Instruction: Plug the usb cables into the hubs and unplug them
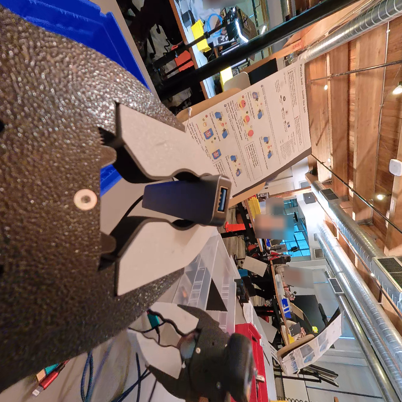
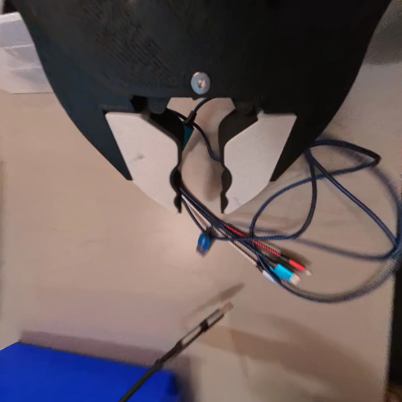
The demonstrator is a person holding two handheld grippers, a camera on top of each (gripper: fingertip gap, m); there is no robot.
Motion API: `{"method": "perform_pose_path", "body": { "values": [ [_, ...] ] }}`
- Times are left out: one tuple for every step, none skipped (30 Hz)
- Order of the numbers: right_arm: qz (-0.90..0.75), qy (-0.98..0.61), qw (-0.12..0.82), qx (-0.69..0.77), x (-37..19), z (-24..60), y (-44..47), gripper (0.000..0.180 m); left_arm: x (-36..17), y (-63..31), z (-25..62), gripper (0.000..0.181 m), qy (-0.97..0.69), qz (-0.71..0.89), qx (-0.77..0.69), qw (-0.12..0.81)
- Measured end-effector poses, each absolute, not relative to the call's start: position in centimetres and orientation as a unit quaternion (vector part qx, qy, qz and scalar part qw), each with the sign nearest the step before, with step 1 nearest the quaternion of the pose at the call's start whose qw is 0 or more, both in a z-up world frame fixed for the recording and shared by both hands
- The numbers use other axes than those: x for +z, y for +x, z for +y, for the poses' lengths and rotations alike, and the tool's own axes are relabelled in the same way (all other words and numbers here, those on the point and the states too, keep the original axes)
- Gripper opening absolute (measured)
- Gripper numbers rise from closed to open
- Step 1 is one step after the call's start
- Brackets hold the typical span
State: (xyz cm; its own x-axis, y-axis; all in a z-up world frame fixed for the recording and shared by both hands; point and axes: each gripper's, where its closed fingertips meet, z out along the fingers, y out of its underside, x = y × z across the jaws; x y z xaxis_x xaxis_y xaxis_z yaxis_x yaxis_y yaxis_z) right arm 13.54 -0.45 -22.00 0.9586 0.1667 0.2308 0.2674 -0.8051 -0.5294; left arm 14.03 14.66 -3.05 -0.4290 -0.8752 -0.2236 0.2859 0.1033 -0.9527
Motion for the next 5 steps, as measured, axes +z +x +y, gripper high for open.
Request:
{"method": "perform_pose_path", "body": {
  "values": [
    [-0.137,-0.954,0.249,-0.093,-22.9,-0.8,13.7,0.043,-3.2,14.1,14.5,0.032,-0.255,0.579,-0.617,0.469],
    [-0.156,-0.96,0.209,-0.1,-23.6,-1.3,13.9,0.046,-3.3,14.1,14.3,0.032,-0.253,0.583,-0.615,0.467],
    [-0.171,-0.962,0.18,-0.112,-24.1,-1.7,14.5,0.05,-3.4,14.2,14.2,0.032,-0.252,0.585,-0.614,0.466],
    [-0.182,-0.962,0.162,-0.12,-24.4,-1.8,15.0,0.055,-3.4,14.2,14.1,0.032,-0.251,0.585,-0.614,0.467],
    [-0.188,-0.963,0.152,-0.119,-24.7,-1.9,15.3,0.064,-3.5,14.2,14.1,0.032,-0.249,0.586,-0.614,0.466]
  ]
}}
